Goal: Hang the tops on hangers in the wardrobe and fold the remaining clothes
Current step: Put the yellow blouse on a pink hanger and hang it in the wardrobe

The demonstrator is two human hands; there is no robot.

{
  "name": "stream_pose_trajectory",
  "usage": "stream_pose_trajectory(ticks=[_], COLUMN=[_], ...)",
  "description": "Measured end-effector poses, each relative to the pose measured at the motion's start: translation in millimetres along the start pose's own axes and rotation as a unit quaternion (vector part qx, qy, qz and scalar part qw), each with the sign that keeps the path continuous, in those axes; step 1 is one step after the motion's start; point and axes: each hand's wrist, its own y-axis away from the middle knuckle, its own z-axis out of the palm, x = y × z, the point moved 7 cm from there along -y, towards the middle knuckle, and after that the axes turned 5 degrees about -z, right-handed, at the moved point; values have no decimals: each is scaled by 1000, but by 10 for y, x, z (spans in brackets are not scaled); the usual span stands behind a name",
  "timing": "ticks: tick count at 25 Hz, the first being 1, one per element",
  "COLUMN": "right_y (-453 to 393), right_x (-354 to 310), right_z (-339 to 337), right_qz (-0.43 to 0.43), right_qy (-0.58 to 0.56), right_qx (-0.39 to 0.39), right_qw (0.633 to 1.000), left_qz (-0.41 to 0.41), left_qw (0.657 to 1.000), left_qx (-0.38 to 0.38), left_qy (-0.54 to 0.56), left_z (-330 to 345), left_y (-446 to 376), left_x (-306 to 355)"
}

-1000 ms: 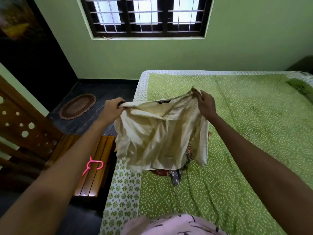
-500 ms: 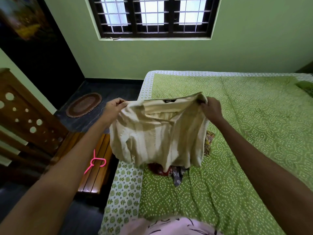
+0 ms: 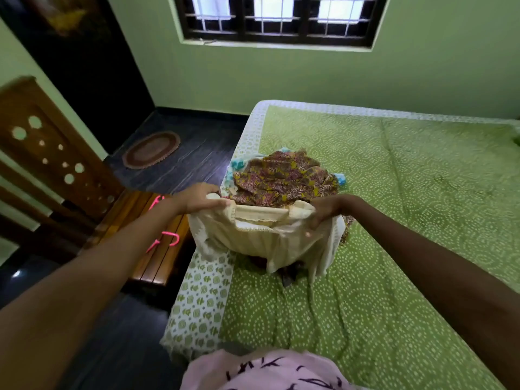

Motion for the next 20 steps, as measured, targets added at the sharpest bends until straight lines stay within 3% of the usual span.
stream_pose_trajectory(ticks=[2,4,5,7,9,11,13,15,17,18,20], right_y=[-148,-261,-285,-350,-324,-232,-210,-380,-573,-626,-719], right_x=[16,-91,-144,-116,-89,-72,-61,-8,80,122,151], right_z=[17,149,276,633,970,1221,1308,1207,998,902,811], right_qz=[8,-40,-47,-24,21,61,72,63,46,41,51], right_qy=[136,107,60,-49,-118,-159,-185,-203,-218,-184,-74], right_qx=[70,103,77,-36,-159,-282,-332,-228,-46,34,109], right_qw=[988,988,994,998,980,944,922,950,974,981,990], left_qz=[1,-32,-69,-168,-291,-357,-378,-347,-285,-259,-225], left_qw=[969,952,967,983,930,885,870,905,947,957,967], left_qx=[-41,-45,-49,-70,-102,-178,-238,-200,-86,-47,-34], left_qy=[-243,-302,-240,7,201,240,208,141,118,122,118], left_z=[212,349,402,542,689,843,916,865,793,797,886], left_y=[88,144,182,293,471,641,694,553,325,244,118], left_x=[-138,-266,-349,-552,-762,-885,-978,-1087,-1180,-1230,-1370])
